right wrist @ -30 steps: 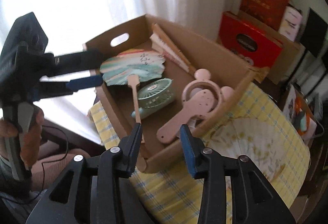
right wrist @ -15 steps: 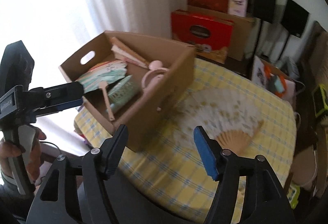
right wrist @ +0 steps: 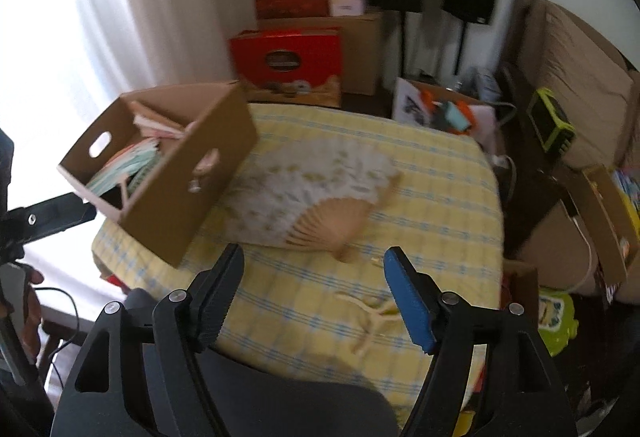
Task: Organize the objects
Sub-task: 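Withdraw the right tool from the box back over the table, then grasp the beige plastic clip on the table with the left gripper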
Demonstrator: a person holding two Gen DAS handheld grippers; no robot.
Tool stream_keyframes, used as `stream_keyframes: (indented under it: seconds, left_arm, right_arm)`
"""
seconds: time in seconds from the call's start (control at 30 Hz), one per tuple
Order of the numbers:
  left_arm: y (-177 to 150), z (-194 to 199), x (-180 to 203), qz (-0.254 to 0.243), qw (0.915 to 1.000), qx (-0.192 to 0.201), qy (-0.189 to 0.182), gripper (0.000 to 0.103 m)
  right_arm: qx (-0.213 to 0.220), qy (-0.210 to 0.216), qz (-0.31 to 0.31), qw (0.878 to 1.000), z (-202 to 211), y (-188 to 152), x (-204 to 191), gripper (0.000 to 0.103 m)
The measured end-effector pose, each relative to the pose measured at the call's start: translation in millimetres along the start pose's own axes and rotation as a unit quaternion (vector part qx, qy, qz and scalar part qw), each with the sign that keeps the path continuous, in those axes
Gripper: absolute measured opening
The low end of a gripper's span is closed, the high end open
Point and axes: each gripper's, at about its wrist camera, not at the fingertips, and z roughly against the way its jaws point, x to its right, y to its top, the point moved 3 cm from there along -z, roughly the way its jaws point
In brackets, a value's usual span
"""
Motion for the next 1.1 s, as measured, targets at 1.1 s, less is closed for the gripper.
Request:
stream_keyframes:
  seconds: [1.1]
  left_arm:
    - [-33.2,-65.9,91.4,-0.18,0.977,-0.032,0.109,0.103]
  right_arm:
    - [0.005,-0.09,-0.091,0.992,11.1,-52.8,80.0,0.078]
